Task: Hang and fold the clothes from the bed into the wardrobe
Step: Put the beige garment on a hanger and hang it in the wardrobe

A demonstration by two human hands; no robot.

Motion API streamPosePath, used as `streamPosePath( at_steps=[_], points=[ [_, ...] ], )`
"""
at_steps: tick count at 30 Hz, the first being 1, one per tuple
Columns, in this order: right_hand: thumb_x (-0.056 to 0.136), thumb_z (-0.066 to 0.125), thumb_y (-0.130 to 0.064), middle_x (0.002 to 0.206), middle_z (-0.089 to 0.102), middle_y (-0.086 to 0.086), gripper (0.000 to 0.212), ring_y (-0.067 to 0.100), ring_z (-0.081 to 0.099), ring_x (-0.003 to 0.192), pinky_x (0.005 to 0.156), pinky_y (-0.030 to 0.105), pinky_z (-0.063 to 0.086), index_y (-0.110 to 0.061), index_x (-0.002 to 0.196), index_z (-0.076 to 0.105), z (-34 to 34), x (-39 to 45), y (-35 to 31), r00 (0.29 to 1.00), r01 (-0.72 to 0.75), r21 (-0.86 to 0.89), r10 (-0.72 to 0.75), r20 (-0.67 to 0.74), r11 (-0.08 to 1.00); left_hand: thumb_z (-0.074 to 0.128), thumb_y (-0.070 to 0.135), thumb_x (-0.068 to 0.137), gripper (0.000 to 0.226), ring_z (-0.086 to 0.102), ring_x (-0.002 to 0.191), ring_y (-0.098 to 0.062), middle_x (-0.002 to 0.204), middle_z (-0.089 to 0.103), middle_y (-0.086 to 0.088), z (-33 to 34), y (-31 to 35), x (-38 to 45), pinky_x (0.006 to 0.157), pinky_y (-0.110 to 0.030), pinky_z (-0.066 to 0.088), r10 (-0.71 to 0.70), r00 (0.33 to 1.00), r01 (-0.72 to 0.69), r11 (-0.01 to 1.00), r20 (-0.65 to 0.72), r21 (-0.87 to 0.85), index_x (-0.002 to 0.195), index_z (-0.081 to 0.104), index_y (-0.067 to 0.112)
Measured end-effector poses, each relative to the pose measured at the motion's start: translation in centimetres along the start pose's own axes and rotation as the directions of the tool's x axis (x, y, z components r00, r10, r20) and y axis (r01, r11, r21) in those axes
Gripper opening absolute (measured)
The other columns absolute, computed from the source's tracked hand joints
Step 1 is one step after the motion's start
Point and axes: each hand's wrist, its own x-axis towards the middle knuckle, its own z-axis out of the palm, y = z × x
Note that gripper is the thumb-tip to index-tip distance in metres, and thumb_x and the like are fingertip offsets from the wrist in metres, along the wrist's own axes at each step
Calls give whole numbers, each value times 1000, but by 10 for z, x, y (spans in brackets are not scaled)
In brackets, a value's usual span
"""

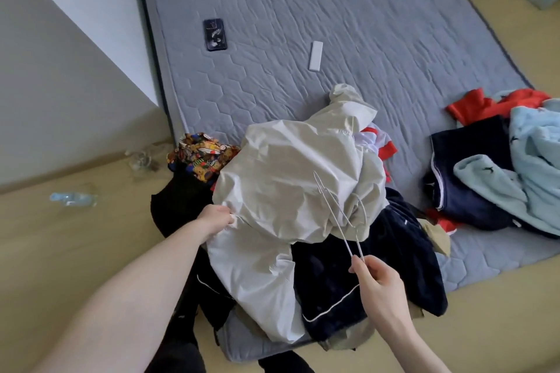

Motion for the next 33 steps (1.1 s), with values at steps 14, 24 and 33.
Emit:
streamPosePath(
  at_steps=[14, 24, 33],
  points=[
    [61, 93, -51, 69, 45, -4, 64, 6, 36, 54, 55, 22, 35, -36, 106, 50, -41, -162, -107, 938, 248, -69, -222, 265, 966, 70, 13, 94, 6, 58, 77, -2, 86, 66, 3, -46, 42, -343, 75, -17, 47, 544, 832, -547, 774, -108, -318, 88, 71, 17],
    [70, 77, -8, 66, 49, -8, 38, 11, 43, 60, 55, 29, 38, -21, 74, 42, 6, -271, -199, 863, 504, 116, -493, -112, 856, 68, 7, 97, 8, 58, 81, -22, 80, 61, -4, -125, 26, -478, 73, -27, 51, 751, 655, -578, 420, -90, -700, 97, 67, 15],
    [88, 41, 15, 66, 32, 0, 27, 7, 29, 59, 50, 21, 27, -9, 74, 40, 26, -351, -276, 830, 542, 472, -530, -172, 695, 65, 17, 69, 50, 62, 118, -7, 122, 66, 12, -223, -124, -469, 103, -38, 52, 697, 714, -696, 698, -61, -169, 117, 62, 31]
  ],
)
